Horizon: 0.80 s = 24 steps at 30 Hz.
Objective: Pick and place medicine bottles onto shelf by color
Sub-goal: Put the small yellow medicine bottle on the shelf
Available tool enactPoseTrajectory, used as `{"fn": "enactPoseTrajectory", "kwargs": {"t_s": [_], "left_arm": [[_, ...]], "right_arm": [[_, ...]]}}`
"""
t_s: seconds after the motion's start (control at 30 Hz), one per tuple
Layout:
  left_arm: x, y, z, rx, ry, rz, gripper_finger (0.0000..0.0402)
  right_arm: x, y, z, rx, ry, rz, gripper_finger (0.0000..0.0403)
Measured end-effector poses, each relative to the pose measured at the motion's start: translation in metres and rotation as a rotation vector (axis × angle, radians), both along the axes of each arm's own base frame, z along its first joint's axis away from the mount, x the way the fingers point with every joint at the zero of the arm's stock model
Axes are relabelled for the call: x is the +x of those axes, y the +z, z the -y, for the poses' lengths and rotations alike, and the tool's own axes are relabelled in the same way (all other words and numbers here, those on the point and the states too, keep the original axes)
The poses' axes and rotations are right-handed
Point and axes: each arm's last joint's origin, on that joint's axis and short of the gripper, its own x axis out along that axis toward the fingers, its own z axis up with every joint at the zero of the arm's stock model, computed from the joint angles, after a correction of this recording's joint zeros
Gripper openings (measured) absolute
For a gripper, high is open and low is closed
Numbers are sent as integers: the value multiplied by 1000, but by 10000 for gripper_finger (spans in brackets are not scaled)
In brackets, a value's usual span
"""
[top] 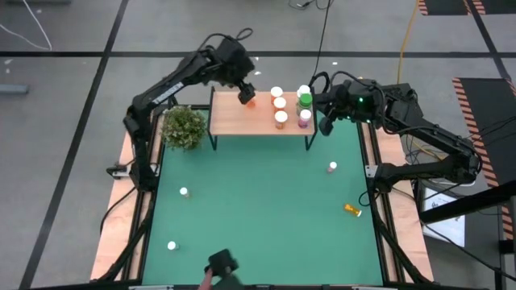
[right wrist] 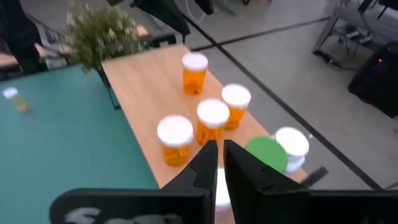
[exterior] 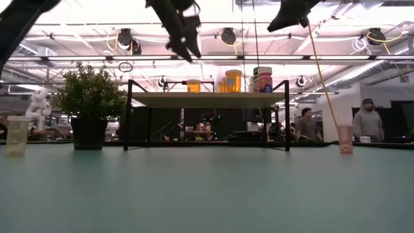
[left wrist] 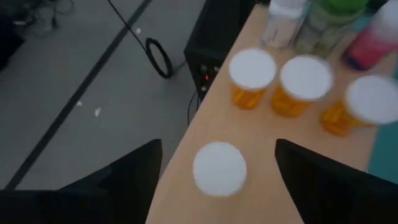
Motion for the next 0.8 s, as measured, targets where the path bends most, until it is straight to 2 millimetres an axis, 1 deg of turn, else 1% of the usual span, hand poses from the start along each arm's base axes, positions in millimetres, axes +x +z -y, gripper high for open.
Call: {"fn": "enactPoseTrajectory", "kwargs": {"t_s": [0.13,0.23,0.37,0.47,0.57,0.63,0.7,0.8], "left_arm": [[-26,34,27,10,22,41,321],[-53,58,48,16,83,40,321],[-91,76,76,12,174,-27,321],[-120,87,101,-49,224,-42,321],[-142,89,128,-115,257,-25,321],[-153,84,148,-148,251,-5,321],[-164,75,169,-177,237,11,321],[-180,54,195,-216,248,13,321]], "right_arm": [[5,5,1,4,22,74,22],[14,6,4,-8,74,122,22],[33,11,8,-7,196,249,25],[49,14,13,29,274,370,36],[66,10,13,34,313,416,60],[77,4,12,45,331,408,83],[87,-1,8,54,355,403,109],[99,-11,3,82,382,370,143]]}}
